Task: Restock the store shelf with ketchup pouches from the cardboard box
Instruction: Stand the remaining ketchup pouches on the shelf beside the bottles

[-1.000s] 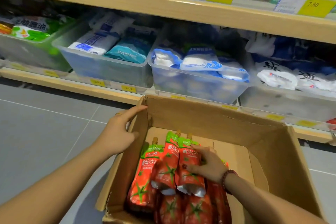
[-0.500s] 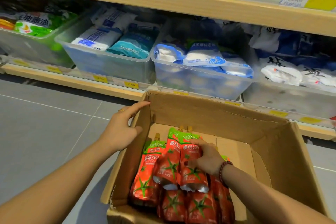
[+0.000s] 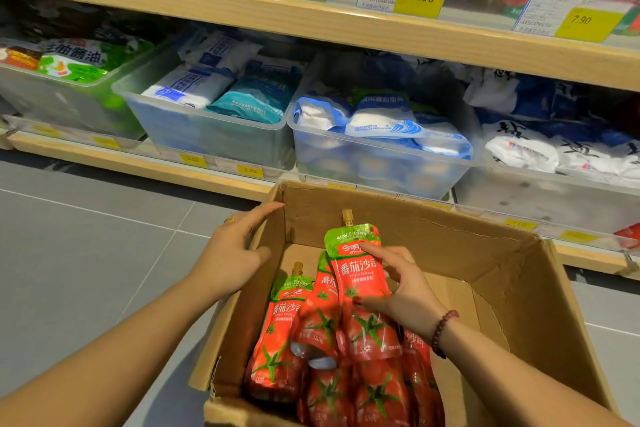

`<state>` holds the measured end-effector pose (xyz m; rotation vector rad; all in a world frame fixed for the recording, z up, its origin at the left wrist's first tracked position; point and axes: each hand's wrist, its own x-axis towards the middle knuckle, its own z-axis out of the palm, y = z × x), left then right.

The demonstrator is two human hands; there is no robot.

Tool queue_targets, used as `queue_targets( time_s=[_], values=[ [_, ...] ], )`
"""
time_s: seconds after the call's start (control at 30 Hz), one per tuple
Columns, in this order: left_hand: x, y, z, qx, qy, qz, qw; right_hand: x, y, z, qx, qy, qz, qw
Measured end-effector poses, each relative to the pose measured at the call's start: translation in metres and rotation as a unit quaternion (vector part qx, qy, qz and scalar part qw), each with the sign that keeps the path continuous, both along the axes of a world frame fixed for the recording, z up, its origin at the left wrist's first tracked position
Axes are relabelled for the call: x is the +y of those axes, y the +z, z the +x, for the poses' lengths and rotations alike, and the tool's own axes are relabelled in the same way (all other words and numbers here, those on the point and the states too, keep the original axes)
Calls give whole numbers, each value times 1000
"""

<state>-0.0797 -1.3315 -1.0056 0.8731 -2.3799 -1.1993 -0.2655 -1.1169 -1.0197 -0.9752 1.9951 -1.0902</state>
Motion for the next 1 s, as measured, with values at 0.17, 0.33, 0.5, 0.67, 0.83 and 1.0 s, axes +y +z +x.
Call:
queue_targets(
  time_s=[0.17, 0.33, 0.5, 0.67, 0.83, 1.0],
  values=[
    [2, 25, -1, -53, -39, -73, 995, -12, 40, 1, 34, -2, -138, 990],
    [7, 98, -24, 27, -114, -102, 988, -37, 107, -18, 90, -14, -213, 973],
    [20, 175, -49, 116, -196, -67, 971, -63, 186, -33, 151, -20, -288, 945],
    [23, 235, -80, 209, -204, -34, 956, -81, 256, -41, 216, -18, -335, 917],
    [10, 279, -103, 239, -193, -63, 950, -92, 303, -46, 266, -30, -376, 887],
    [-5, 293, -124, 245, -187, -38, 950, -104, 320, -57, 281, -37, -365, 887]
  ],
)
